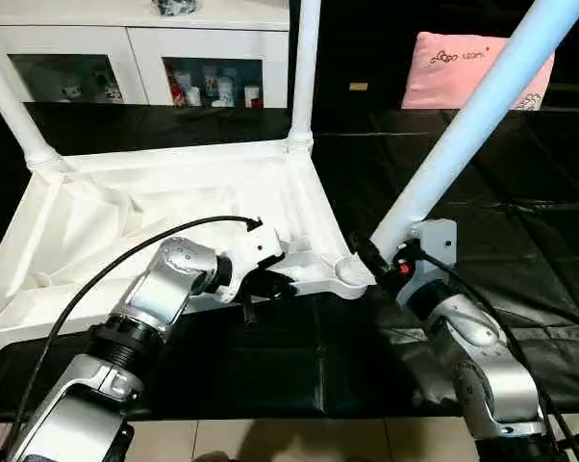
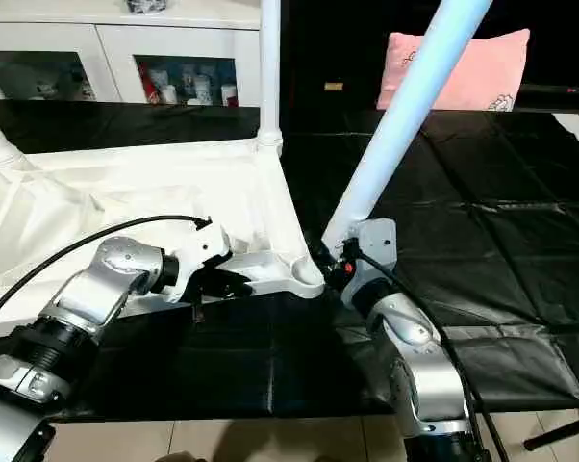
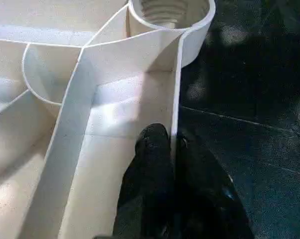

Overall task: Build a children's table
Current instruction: Insert table leg to table base

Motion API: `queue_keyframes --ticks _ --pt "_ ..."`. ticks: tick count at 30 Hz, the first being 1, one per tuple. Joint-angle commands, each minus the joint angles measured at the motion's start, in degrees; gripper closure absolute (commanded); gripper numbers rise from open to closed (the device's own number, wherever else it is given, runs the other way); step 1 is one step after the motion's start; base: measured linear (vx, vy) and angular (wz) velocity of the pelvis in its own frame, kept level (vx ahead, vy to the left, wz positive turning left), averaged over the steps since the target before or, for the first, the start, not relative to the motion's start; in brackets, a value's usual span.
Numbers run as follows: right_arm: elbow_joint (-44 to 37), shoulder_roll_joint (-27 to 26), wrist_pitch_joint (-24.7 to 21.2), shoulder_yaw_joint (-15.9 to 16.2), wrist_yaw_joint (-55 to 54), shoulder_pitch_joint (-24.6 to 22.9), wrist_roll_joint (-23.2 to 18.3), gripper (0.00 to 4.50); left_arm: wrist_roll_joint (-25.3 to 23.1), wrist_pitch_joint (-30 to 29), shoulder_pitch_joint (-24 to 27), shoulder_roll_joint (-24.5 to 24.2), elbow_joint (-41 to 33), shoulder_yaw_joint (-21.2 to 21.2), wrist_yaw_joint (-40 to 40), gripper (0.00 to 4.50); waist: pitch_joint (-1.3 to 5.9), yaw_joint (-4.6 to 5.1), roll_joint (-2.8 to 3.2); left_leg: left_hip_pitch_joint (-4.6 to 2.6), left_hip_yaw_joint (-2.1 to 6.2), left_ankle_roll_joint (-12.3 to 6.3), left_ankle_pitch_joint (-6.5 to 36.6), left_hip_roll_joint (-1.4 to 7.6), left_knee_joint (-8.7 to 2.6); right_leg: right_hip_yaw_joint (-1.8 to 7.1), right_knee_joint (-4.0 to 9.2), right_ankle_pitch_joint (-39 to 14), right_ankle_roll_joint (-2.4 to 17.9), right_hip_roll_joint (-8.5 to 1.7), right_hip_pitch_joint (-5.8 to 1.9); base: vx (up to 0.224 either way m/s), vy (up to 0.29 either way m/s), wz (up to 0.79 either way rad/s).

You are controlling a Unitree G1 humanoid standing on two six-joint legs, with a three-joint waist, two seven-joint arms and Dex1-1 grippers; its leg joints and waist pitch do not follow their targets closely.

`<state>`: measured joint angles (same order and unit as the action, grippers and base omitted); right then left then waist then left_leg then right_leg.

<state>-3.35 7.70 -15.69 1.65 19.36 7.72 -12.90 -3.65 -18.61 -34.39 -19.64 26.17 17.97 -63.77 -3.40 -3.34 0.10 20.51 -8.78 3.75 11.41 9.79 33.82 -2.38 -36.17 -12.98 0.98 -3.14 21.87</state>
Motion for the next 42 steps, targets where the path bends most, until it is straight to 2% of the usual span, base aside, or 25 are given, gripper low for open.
queue_keyframes --ticks 1,4,8,11,12,14,16,20,22,25,29,31,33,34,35,42 --pt "-1.14 0.06 -2.44 -0.08 0.78 0.06 -1.27 2.55 -1.22 0.15 -0.18 -0.82 1.83 1.46 -0.27 4.49 3.52 -0.13 0.35 -0.02 0.65 -1.57 6.23 2.89 -3.94 3.04 4.37 -0.01 13.04 -4.93 -3.15 0.0 0.0 0.0" --pt "-1.03 0.26 -3.48 0.26 1.7 0.73 -1.85 2.55 -1.37 0.52 -0.18 -1.15 2.04 1.85 -0.63 4.49 3.67 0.03 0.37 0.04 0.67 -1.84 4.94 2.92 -3.84 3.01 4.08 2.64 13.37 -4.92 -3.24 0.0 0.0 0.0" --pt "1.85 1.1 -1.56 0.88 4.12 3.53 -1.57 2.55 -0.05 2.52 -0.33 -1.81 1.69 1.93 -3.28 4.5 3.68 0.12 0.21 0.06 0.6 -2.28 4.25 2.89 -3.74 2.99 3.95 3.78 13.84 -4.97 -3.27 0.0 0.0 0.0" --pt "4.19 1.39 -1.14 0.72 5.29 5.38 -1.84 2.55 0.96 3.5 -0.06 -2.47 0.62 2.01 -5.73 4.5 3.81 0.19 0.38 -0.03 0.56 -2.27 4.23 2.87 -3.63 2.98 3.88 3.95 14.5 -5.0 -3.26 0.0 0.0 0.0" --pt "6.07 2.09 -0.72 1.16 7.53 6.7 -2.01 2.55 1.75 3.76 0.23 -2.99 -0.31 2.09 -7.55 4.5 3.83 0.25 0.11 0.06 0.53 -2.4 3.91 2.85 -3.63 2.96 3.77 4.33 14.76 -4.99 -3.36 0.0 0.0 0.0" --pt "7.56 3.29 -1.39 2.02 11.6 7.77 -2.94 2.55 2.1 3.84 0.39 -3.51 -0.86 2.11 -8.76 4.5 3.83 0.2 0.26 -0.01 0.48 -2.63 3.76 2.9 -3.55 2.95 3.69 4.81 15.09 -4.99 -3.31 0.0 0.0 0.0" --pt "8.24 4.22 -2.3 2.61 14.41 8.16 -3.55 2.55 1.89 3.87 0.25 -3.63 -0.51 1.88 -8.28 4.5 3.91 -0.05 -0.24 0.04 0.37 -4.01 2.45 2.97 -3.4 2.9 3.5 6.94 15.49 -4.99 -3.4 0.0 0.0 0.0" --pt "9.28 5.59 -2.65 3.89 17.36 8.34 -3.23 2.55 1.84 3.95 0.0 -3.74 0.17 1.35 -7.55 4.5 3.86 -0.31 -0.26 0.05 0.42 -4.4 2.46 3.06 -3.43 2.8 3.5 5.54 15.35 -5.08 -3.35 0.0 0.0 0.0" --pt "10.73 6.53 -3.42 4.92 20.67 8.66 -3.8 2.55 2.03 3.82 -0.2 -3.95 0.74 0.67 -6.67 4.5 3.74 -0.34 -0.58 -0.01 0.34 -4.23 3.54 3.1 -3.49 2.81 3.73 3.11 15.16 -5.13 -3.27 0.0 0.0 0.0" --pt "11.44 6.88 -3.29 5.46 22.33 8.9 -3.93 2.55 2.16 3.78 -0.19 -4.21 0.78 0.56 -6.71 4.5 3.69 -0.34 -0.62 0.08 0.38 -3.97 3.9 3.08 -3.53 2.83 3.8 1.73 14.76 -5.18 -3.26 0.0 0.0 0.0" --pt "13.42 7.57 -1.39 6.29 22.34 9.22 -1.77 2.55 2.36 3.67 -0.1 -4.39 0.61 0.49 -6.94 4.5 3.74 -0.2 -0.93 0.11 0.31 -3.7 3.61 2.94 -3.49 2.82 3.85 1.23 14.58 -5.12 -3.28 0.0 0.0 0.0" --pt "13.6 7.88 -1.23 6.32 22.48 9.24 -1.52 2.55 2.38 3.69 -0.21 -4.46 0.74 0.45 -6.93 4.5 3.72 -0.27 -0.72 0.03 0.33 -3.66 3.56 2.98 -3.5 2.83 3.87 0.85 14.46 -5.12 -3.18 0.0 0.0 0.0" --pt "13.55 8.28 -1.22 6.39 22.73 9.15 -1.39 2.55 2.35 3.76 -0.37 -4.49 0.96 0.45 -6.88 4.5 3.79 -0.23 -0.79 0.06 0.34 -3.76 3.22 2.99 -3.48 2.81 3.76 1.69 14.46 -5.06 -3.21 0.0 0.0 0.0" --pt "13.61 8.74 -1.34 6.32 23.23 9.04 -1.37 2.55 2.39 3.77 -0.67 -4.47 1.29 0.46 -6.89 4.5 3.82 -0.25 -0.6 0.04 0.37 -3.8 3.02 2.98 -3.45 2.79 3.69 2.1 14.52 -5.04 -3.2 0.0 0.0 0.0" --pt "13.63 8.89 -1.42 6.31 23.36 9.0 -1.31 2.55 2.39 3.79 -0.75 -4.45 1.4 0.47 -6.88 4.5 3.81 -0.21 -0.74 0.09 0.33 -3.97 3.02 2.94 -3.41 2.81 3.71 2.65 14.62 -5.02 -3.24 0.0 0.0 0.0" --pt "13.41 10.07 -1.6 6.16 23.76 8.1 -1.01 2.55 2.33 4.0 -1.47 -4.1 2.55 0.46 -6.63 4.5 3.81 -0.24 -0.67 0.0 0.38 -3.78 3.61 3.01 -3.46 2.78 3.83 1.3 14.72 -5.07 -3.24 0.0 0.0 0.0"
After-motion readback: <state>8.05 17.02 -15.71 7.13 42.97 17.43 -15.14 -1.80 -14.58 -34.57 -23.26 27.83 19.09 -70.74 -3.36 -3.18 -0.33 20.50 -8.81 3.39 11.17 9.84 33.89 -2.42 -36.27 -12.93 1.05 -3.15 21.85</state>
